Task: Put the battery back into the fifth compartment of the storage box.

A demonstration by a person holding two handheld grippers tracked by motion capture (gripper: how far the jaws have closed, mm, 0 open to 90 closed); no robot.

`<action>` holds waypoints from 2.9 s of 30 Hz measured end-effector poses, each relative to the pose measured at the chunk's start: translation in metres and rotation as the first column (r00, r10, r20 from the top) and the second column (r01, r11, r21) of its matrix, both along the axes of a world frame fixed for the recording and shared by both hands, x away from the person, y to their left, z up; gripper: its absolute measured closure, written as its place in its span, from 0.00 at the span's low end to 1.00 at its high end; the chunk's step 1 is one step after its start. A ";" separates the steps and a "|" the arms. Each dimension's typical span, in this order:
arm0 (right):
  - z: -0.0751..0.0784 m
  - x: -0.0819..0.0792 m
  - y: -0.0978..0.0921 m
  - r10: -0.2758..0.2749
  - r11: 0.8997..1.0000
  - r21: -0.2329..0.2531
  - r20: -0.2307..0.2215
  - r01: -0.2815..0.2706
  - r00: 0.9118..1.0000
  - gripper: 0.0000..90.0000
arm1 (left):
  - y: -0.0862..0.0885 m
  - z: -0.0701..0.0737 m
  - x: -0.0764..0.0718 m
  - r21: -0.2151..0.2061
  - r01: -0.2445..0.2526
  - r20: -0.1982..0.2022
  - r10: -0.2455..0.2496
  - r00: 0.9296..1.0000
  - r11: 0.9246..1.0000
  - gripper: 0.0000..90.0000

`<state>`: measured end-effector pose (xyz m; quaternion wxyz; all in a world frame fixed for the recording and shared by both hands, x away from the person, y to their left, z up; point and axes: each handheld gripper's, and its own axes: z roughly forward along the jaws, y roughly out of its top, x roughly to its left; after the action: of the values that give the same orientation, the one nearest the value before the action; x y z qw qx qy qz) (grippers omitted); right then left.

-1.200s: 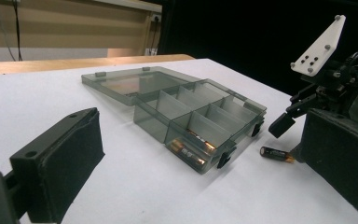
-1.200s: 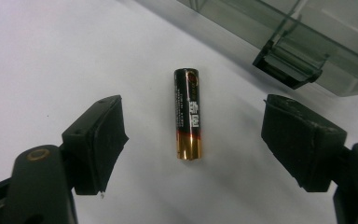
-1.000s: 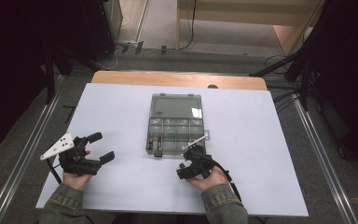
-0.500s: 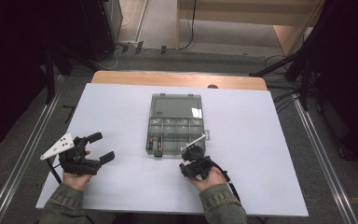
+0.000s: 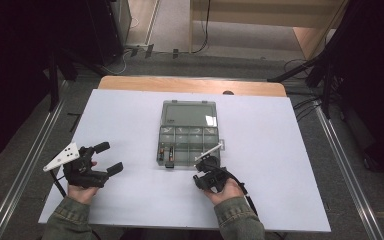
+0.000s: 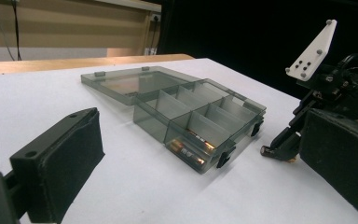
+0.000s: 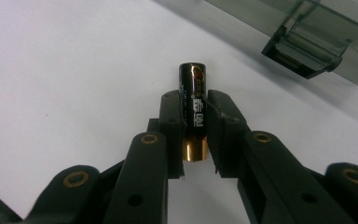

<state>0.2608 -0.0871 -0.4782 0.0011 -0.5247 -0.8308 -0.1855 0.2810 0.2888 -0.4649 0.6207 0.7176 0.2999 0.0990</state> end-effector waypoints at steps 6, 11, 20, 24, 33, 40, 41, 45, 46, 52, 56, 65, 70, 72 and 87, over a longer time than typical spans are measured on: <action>0.009 -0.002 -0.007 -0.015 0.998 0.059 0.010 0.014 1.000 0.87 | 0.000 0.000 0.000 0.000 0.000 -0.001 0.000 1.000 1.000 0.00; 0.021 -0.002 -0.011 -0.020 0.996 0.088 0.027 0.018 0.999 0.87 | -0.001 0.000 0.000 -0.001 0.001 -0.002 -0.001 1.000 1.000 0.00; 0.039 0.007 -0.004 -0.026 0.992 0.128 0.045 0.020 0.999 0.87 | 0.000 0.000 0.000 -0.003 0.002 -0.001 -0.002 1.000 1.000 0.00; 0.046 0.012 0.004 -0.023 0.991 0.136 0.054 0.015 0.998 0.87 | 0.000 0.000 0.000 -0.006 0.002 -0.001 -0.002 1.000 1.000 0.00; 0.050 0.029 0.021 -0.021 0.986 0.164 0.054 0.012 0.998 0.87 | 0.001 0.000 0.000 -0.010 0.000 -0.003 0.000 1.000 1.000 0.00; 0.046 0.050 0.032 -0.067 0.982 0.182 0.040 0.059 0.997 0.87 | 0.001 0.000 0.000 -0.014 -0.001 -0.004 0.001 1.000 1.000 0.00; 0.045 0.053 0.032 -0.075 0.980 0.189 0.033 0.067 0.997 0.87 | 0.001 0.000 0.000 -0.013 -0.001 -0.004 0.001 1.000 1.000 0.00; 0.042 0.065 0.037 -0.106 0.973 0.210 0.014 0.100 0.994 0.87 | 0.001 0.000 0.000 -0.016 -0.001 -0.005 0.000 1.000 1.000 0.00; 0.042 0.067 0.038 -0.114 0.969 0.220 0.010 0.109 0.993 0.87 | 0.001 0.000 0.000 -0.015 0.001 -0.005 -0.001 1.000 1.000 0.00; 0.040 0.073 0.048 -0.134 0.963 0.236 0.003 0.129 0.991 0.87 | 0.001 0.000 0.000 -0.015 0.002 -0.006 -0.002 1.000 1.000 0.00; 0.038 0.077 0.053 -0.156 0.955 0.255 -0.009 0.153 0.988 0.87 | 0.001 0.000 0.000 -0.009 0.007 -0.008 -0.007 1.000 1.000 0.00; 0.034 0.083 0.067 -0.172 0.953 0.250 -0.023 0.172 0.985 0.87 | 0.002 0.000 0.000 -0.015 0.007 -0.007 -0.007 1.000 1.000 0.00; 0.034 0.083 0.067 -0.193 0.949 0.251 -0.016 0.191 0.981 0.86 | 0.001 0.000 0.000 -0.013 0.006 -0.005 -0.006 1.000 1.000 0.00; 0.035 0.083 0.065 -0.202 0.945 0.260 -0.019 0.200 0.979 0.85 | 0.001 0.000 0.000 -0.014 0.005 -0.006 -0.005 1.000 1.000 0.00; 0.051 0.071 0.040 -0.150 0.927 0.351 0.028 0.131 0.988 0.28 | 0.001 0.000 0.000 -0.007 0.006 -0.005 -0.006 1.000 1.000 0.00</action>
<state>0.3318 -0.0473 -0.4277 0.0580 -0.5691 -0.7450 -0.3432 0.2813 0.2897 -0.4651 0.6229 0.7166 0.2995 0.0943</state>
